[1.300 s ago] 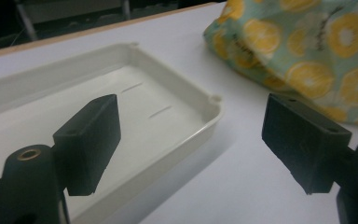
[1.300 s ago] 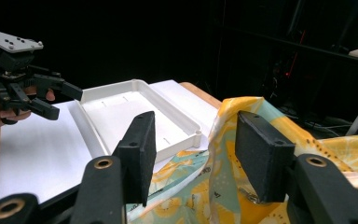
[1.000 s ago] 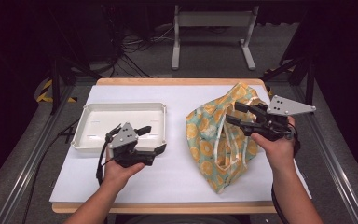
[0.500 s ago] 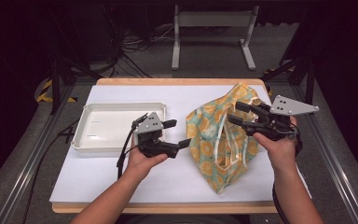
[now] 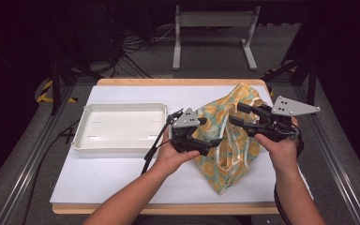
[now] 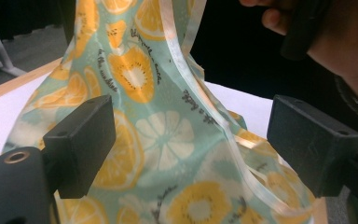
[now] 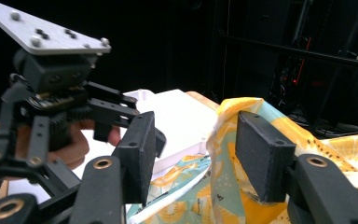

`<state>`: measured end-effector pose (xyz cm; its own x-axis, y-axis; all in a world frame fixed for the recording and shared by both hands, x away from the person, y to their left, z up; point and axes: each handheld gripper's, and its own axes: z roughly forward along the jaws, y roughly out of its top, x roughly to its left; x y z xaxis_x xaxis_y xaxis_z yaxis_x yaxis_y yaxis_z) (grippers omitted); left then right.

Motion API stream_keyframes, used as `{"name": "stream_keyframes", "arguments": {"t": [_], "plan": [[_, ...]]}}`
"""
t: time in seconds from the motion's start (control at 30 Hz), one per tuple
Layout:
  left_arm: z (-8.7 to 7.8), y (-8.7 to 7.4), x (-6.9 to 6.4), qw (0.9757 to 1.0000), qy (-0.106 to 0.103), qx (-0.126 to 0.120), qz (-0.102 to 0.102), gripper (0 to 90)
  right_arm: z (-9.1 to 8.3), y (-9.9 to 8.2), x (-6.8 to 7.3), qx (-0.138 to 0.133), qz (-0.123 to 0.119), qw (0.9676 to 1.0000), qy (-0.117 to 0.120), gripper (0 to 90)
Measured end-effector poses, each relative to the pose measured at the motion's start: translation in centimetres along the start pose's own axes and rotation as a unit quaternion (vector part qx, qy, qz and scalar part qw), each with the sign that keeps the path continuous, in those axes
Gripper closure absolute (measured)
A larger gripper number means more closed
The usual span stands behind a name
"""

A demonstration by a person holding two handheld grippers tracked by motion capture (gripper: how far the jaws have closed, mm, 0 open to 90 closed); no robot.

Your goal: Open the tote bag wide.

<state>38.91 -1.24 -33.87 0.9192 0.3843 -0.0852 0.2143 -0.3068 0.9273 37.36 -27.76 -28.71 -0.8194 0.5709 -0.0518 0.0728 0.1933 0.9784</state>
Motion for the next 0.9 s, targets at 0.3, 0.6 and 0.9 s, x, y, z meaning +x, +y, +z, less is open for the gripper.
{"name": "stream_keyframes", "arguments": {"t": [0.3,0.6,0.9], "plan": [[2.3,-0.1,-0.2,0.9989,0.036,0.021,0.020,15.7,0.0,0.0,0.0,0.000,-0.001,1.0000,0.001,49.0],[2.8,-0.4,-0.2,0.9961,0.068,0.034,0.045,43.2,-0.2,0.1,0.1,-0.004,-0.003,1.0000,0.001,48.8],[2.0,-0.2,0.2,0.9975,0.051,0.029,0.039,88.8,-0.4,0.1,0.0,-0.006,0.000,1.0000,0.001,48.5]]}}
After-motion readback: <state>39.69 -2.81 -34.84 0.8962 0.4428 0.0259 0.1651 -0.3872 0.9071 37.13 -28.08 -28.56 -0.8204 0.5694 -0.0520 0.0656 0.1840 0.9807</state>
